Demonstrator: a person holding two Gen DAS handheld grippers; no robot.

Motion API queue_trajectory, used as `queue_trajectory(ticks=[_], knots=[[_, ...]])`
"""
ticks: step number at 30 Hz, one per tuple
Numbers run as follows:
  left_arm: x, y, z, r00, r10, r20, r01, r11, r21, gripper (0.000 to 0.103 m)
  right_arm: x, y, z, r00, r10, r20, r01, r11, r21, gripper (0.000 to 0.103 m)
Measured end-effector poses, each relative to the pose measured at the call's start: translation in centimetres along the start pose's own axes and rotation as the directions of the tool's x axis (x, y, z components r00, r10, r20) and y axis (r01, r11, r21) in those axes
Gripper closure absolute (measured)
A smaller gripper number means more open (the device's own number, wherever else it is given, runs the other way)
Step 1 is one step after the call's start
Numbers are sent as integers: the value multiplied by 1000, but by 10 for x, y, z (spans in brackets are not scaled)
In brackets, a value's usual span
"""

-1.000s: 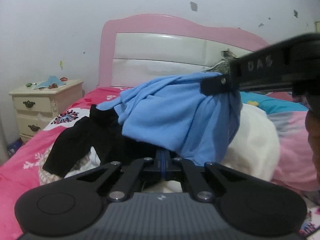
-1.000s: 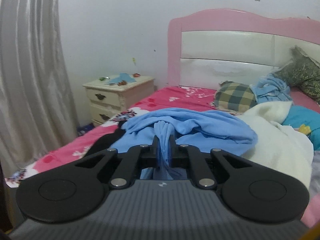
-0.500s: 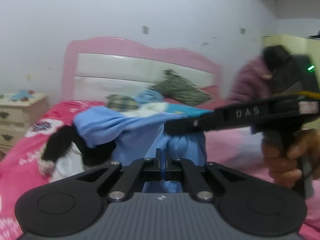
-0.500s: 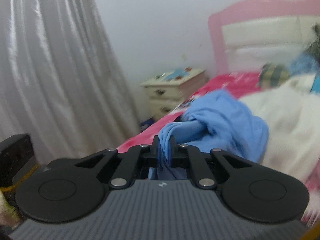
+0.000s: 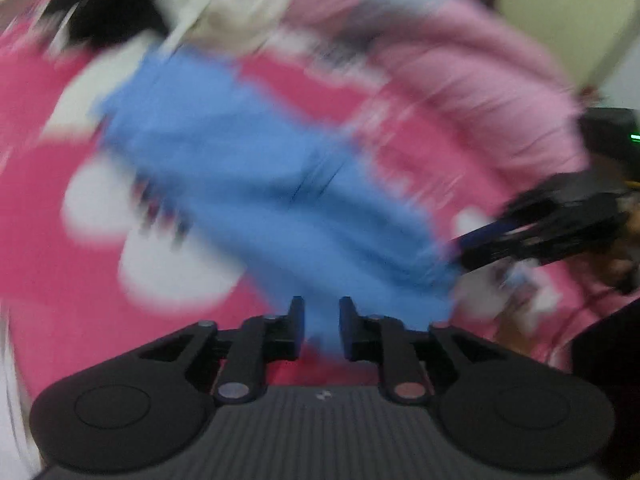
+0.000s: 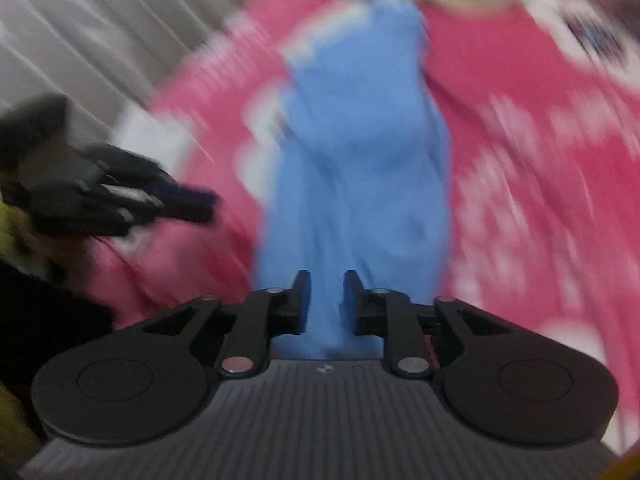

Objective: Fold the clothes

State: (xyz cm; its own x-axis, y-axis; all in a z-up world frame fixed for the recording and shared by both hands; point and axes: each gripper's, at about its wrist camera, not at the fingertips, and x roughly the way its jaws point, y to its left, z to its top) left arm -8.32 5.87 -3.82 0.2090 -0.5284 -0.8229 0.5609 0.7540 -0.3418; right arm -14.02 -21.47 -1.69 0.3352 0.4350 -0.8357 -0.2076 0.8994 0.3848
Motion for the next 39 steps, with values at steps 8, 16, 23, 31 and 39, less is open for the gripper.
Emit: queue_trajectory(ticks=[8,16,23,31,39], knots=[[-8,41,29,967,185,174,-174,982,-78,47,-44,17,37,955,-93,283,165,956,-243,1],[30,111,78,950,246,194,-170,925,-339,46,-13,9,98,920,-110,377,197,959,-202,1],[59,121,91,943,250,220,-138,894,-425,93,22,8,54,953,-101,286,170,958,-231,7],[13,78,115,913,151,378,-6,934,-358,97,47,9,36,959,-178,219,231,942,-244,87],[-11,-12,211,854,-245,458,289,957,-26,92,2,-36,31,912,-244,330,249,968,29,98]])
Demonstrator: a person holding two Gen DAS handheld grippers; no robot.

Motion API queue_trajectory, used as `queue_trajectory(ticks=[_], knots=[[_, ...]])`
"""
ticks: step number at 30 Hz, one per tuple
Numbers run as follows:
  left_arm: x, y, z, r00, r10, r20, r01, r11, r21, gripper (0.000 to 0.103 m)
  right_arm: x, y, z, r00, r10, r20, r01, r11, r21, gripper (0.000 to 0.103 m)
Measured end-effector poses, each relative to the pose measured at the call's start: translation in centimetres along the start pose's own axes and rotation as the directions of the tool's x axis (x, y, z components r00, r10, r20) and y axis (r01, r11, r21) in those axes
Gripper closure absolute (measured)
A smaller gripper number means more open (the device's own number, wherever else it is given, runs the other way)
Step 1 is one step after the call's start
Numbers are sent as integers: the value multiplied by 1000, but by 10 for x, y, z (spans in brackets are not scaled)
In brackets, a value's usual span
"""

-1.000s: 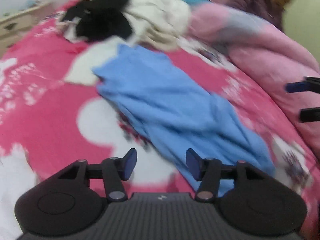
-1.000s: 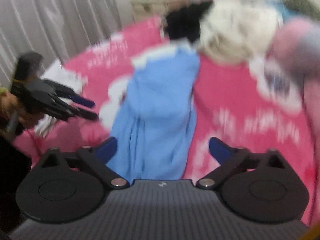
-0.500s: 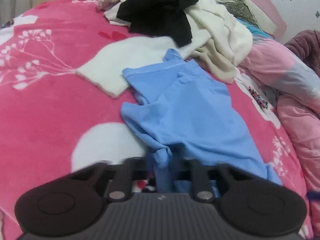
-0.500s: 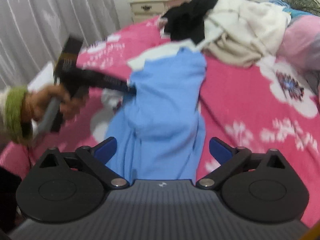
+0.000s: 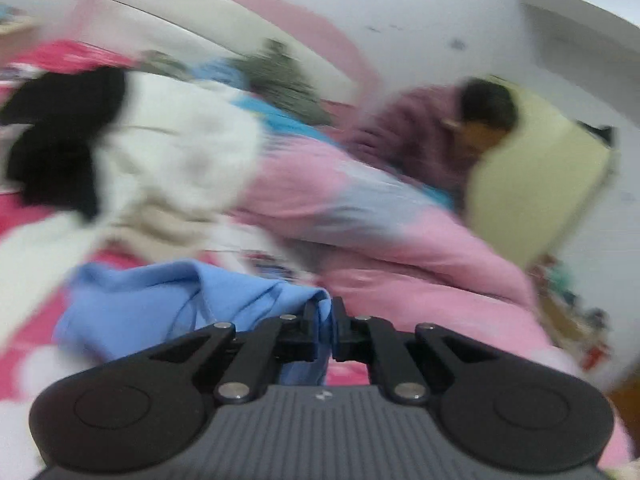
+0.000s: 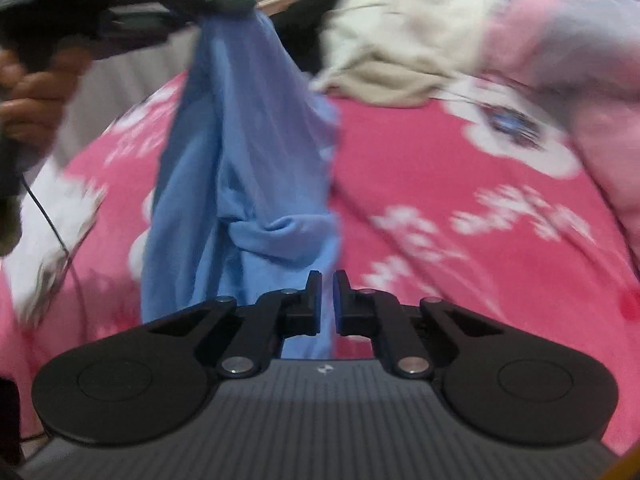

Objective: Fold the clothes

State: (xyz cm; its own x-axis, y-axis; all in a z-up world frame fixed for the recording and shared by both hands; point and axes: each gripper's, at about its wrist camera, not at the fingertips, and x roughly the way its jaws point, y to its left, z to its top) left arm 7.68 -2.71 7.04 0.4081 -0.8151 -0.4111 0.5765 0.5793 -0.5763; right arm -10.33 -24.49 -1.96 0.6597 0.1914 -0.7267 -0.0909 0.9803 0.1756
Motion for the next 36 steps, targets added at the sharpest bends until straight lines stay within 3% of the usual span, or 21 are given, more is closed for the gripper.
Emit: queue_trajectory(ticks=[3,5,8,12,14,18,22,25,30,31,33,34,36], knots=[[16,-3,-9,1000,29,-10,-28,999,35,65,-10,-25,-9,998,-69,-7,69,994,88,98],[11,14,-24,997,73,-24,-73,997,0,58,-18,-36,-16,995,-97,1,96,987,129,98],[-6,43,-46,987,149,-55,-151,988,-43,54,-29,-44,-19,994,-109,26,104,985,141,95],[-26,76,-78,956,247,-155,-257,965,-47,52,-33,-48,-7,997,-63,48,59,995,83,92],[-26,79,-95,939,260,-225,-271,962,-19,52,-27,-42,7,998,-23,55,20,998,53,81],[-19,68,-129,913,274,-302,-264,962,73,48,-4,-15,46,997,50,61,-46,997,-64,72],[-1,53,-148,906,297,-303,-261,953,154,58,34,21,80,998,67,12,-61,964,-258,62],[7,47,-156,901,317,-297,-273,945,182,68,68,47,94,999,34,-18,-39,915,-402,62],[5,43,-157,915,303,-268,-263,949,175,76,123,73,110,997,9,-74,-43,878,-477,62],[5,44,-157,919,301,-256,-263,949,173,78,136,77,112,995,-7,-95,-40,872,-488,65],[5,44,-158,925,304,-229,-271,948,165,93,155,76,115,989,-75,-126,2,867,-499,82],[5,44,-158,927,304,-219,-273,949,161,93,158,73,118,987,-93,-130,18,873,-486,90],[0,43,-156,936,295,-190,-271,952,144,95,146,62,130,993,-53,-106,7,920,-393,97]])
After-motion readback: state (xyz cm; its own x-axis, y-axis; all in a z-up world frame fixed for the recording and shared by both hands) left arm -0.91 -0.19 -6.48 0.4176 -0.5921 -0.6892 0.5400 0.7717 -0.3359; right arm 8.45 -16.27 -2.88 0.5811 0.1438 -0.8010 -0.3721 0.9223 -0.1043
